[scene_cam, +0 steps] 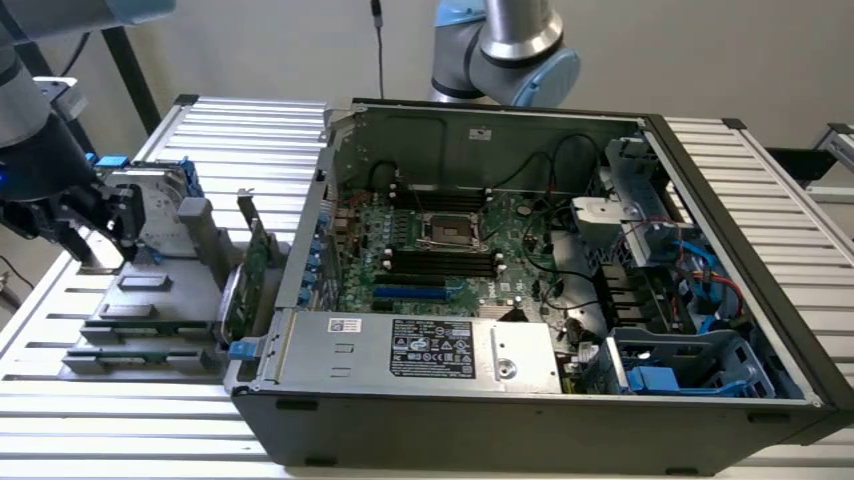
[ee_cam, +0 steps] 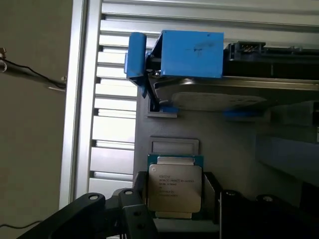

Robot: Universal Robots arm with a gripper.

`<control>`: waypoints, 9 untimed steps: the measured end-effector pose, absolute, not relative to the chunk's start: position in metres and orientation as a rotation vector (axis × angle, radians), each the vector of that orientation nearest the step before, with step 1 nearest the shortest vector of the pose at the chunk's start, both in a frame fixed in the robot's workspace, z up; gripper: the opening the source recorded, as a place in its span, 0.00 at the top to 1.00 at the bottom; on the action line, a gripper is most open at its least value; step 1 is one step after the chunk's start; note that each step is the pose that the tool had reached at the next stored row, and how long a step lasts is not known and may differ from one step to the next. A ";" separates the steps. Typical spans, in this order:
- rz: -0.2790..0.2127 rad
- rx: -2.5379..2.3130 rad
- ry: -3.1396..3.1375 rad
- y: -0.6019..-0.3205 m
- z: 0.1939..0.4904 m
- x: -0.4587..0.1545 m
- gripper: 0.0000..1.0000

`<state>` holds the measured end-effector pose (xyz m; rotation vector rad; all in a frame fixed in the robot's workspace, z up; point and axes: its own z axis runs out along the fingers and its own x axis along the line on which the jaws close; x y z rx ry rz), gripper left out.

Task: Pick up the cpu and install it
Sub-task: 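Pick up the cpu and move it towards the insertion slot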

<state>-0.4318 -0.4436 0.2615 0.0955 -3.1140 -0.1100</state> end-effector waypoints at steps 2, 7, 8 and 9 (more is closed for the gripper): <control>-0.110 0.095 -3.114 -0.443 0.271 -0.429 0.45; -0.110 0.095 -3.112 -0.443 0.293 -0.417 0.45; -0.110 0.095 -3.112 -0.443 0.298 -0.415 0.45; -0.110 0.095 -3.111 -0.443 0.302 -0.412 0.45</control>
